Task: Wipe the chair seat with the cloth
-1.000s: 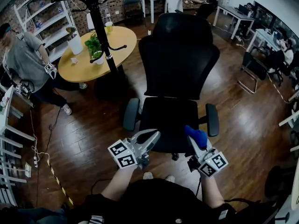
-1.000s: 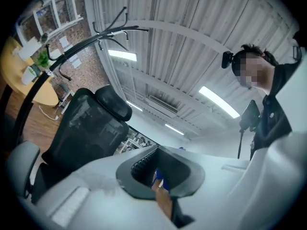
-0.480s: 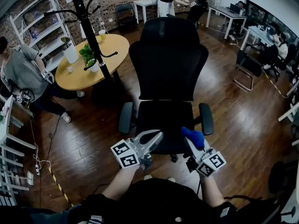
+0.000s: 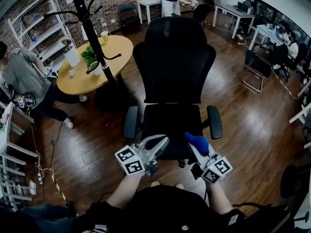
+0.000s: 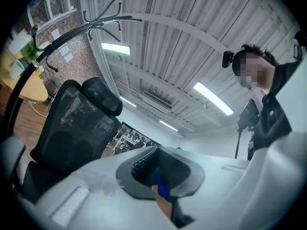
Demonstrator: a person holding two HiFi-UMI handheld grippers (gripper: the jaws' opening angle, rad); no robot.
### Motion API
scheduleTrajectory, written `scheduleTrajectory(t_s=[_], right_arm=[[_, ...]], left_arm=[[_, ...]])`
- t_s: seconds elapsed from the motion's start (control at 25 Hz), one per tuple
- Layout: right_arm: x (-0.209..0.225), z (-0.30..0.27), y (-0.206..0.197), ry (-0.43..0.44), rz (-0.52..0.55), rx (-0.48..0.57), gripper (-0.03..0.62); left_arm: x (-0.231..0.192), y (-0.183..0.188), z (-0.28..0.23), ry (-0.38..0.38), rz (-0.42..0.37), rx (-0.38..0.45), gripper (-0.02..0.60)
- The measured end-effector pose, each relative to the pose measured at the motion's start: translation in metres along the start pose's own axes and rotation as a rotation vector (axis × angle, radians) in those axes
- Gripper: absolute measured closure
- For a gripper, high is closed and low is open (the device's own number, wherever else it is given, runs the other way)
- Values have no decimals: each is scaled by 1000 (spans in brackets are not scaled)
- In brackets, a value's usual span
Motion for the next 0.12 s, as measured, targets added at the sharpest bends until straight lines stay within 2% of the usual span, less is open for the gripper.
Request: scheduleTrajectory(t_s=[0.12], right_arm=[[-2, 1, -1, 7, 0, 6, 557]], left_arm=[[2, -3, 0, -9, -2, -5, 581]])
Point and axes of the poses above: the fingertips, and each gripper's own axes: z backward along the fingers, x to its right, y out of its top, the point moved 6 cm from there along z, backward along the fingers, and after that the axes turned 4 degrees about -y, right-handed, at the moved point
